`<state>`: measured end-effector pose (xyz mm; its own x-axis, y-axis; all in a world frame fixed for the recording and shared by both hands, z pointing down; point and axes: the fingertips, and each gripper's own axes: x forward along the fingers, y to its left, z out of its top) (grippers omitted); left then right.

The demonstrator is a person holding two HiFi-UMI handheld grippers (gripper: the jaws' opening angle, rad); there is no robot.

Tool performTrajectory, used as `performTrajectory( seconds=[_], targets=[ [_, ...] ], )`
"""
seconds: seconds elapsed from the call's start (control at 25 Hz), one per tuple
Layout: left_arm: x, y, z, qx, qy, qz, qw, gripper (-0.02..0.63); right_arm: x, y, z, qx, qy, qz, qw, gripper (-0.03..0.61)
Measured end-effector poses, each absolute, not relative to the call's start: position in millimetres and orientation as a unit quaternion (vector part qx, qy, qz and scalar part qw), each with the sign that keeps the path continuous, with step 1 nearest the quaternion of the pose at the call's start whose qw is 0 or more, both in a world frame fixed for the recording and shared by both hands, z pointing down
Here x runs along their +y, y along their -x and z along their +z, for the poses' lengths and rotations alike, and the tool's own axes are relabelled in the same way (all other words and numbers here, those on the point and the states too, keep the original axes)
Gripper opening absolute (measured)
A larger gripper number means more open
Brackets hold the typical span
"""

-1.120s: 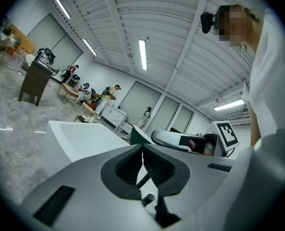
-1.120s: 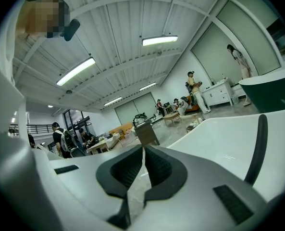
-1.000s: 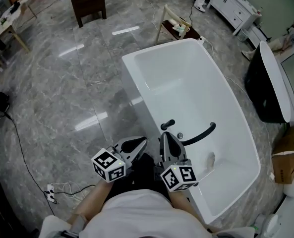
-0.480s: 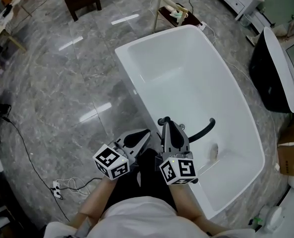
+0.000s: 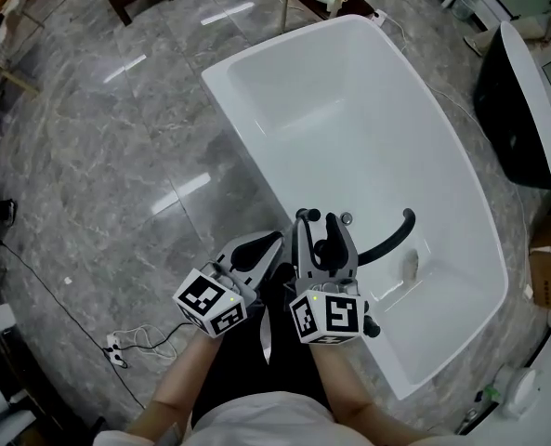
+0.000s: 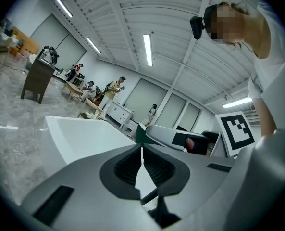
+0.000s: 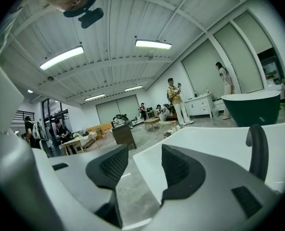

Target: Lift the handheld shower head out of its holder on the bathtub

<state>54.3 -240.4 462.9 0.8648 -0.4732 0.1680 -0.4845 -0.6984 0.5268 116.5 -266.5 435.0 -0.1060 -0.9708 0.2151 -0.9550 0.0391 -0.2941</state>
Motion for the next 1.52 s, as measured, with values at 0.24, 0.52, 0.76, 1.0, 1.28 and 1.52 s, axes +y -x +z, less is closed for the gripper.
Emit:
performTrajectory(
  seconds=[0.24, 0.52, 0.76, 1.0, 1.28, 1.52],
  targets=[
    [-249, -52, 483, -0.265, -0.918, 0.004, 0.296, 0.012, -271, -131, 451, 0.687, 0.711, -0.150, 0.005, 0.216],
    [-251, -52, 515, -0.270, -0.911, 0.012, 0.312, 0.012, -273, -133, 494, 0.674, 0.719, -0.166, -0.031, 0.216],
    [-244, -54, 551, -0.265, -0.908, 0.032, 0.324, 0.012, -272, -136, 528, 0.665, 0.723, -0.186, -0.040, 0.216],
    [-244, -51, 586, -0.275, -0.897, 0.048, 0.343, 0.012, -276, -140, 557, 0.660, 0.724, -0.195, -0.051, 0.216],
    [-251, -54, 618, -0.272, -0.894, 0.051, 0.353, 0.012, -277, -143, 597, 0.658, 0.718, -0.218, -0.060, 0.216],
    [-253, -53, 644, -0.275, -0.888, 0.057, 0.364, 0.012, -285, -140, 627, 0.667, 0.708, -0.222, -0.068, 0.216]
  ],
)
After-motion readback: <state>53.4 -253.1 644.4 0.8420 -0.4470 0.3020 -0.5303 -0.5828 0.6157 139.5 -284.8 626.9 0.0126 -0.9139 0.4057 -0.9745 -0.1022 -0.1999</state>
